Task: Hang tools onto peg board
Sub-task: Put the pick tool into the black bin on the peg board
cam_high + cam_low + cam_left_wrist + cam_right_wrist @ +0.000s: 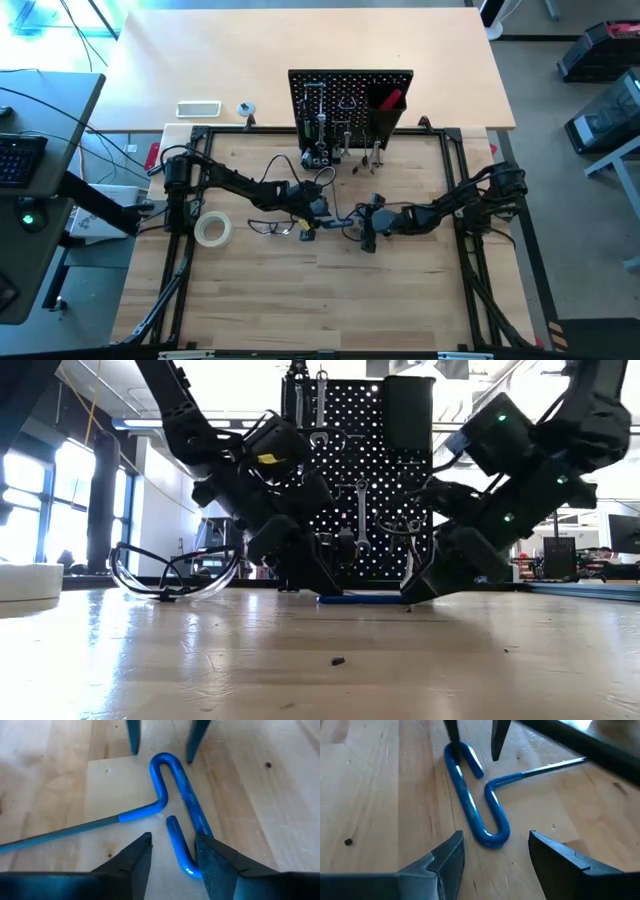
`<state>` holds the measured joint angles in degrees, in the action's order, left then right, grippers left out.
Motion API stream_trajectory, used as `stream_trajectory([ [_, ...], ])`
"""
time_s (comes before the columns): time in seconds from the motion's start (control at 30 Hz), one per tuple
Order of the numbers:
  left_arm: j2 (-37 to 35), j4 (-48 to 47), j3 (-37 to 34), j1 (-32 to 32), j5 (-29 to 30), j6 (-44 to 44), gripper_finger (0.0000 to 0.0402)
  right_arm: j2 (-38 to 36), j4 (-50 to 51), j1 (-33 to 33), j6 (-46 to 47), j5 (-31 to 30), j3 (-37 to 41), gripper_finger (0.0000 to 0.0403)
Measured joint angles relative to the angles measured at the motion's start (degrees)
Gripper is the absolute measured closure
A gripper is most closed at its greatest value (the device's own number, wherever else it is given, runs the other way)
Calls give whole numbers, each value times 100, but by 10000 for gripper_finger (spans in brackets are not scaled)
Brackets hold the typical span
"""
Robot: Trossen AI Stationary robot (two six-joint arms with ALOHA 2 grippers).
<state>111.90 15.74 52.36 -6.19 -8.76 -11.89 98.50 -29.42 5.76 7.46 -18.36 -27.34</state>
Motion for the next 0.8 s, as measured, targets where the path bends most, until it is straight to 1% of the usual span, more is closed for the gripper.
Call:
stream_trajectory([
  [0.07, 6, -19, -4, -15, -123, 77, 247, 31, -4, -204, -41, 380, -4, 192],
  [0.17, 69, -7, -4, -72, -432, 257, 238, 90, -102, -420, -216, 556, -4, 192],
  [0.3, 142, 45, -4, -71, -483, 417, 236, 280, -372, -560, -473, 912, 3, 194],
  [0.37, 161, 106, -4, -65, -478, 417, 235, 456, -523, -564, -480, 979, 3, 201],
  [0.57, 172, 277, -20, -58, -355, 423, 235, 914, -1239, -493, -505, 1070, 10, 249],
  [0.8, 176, 316, -24, -84, -318, 428, 236, 962, -1411, -468, -545, 1228, 10, 317],
])
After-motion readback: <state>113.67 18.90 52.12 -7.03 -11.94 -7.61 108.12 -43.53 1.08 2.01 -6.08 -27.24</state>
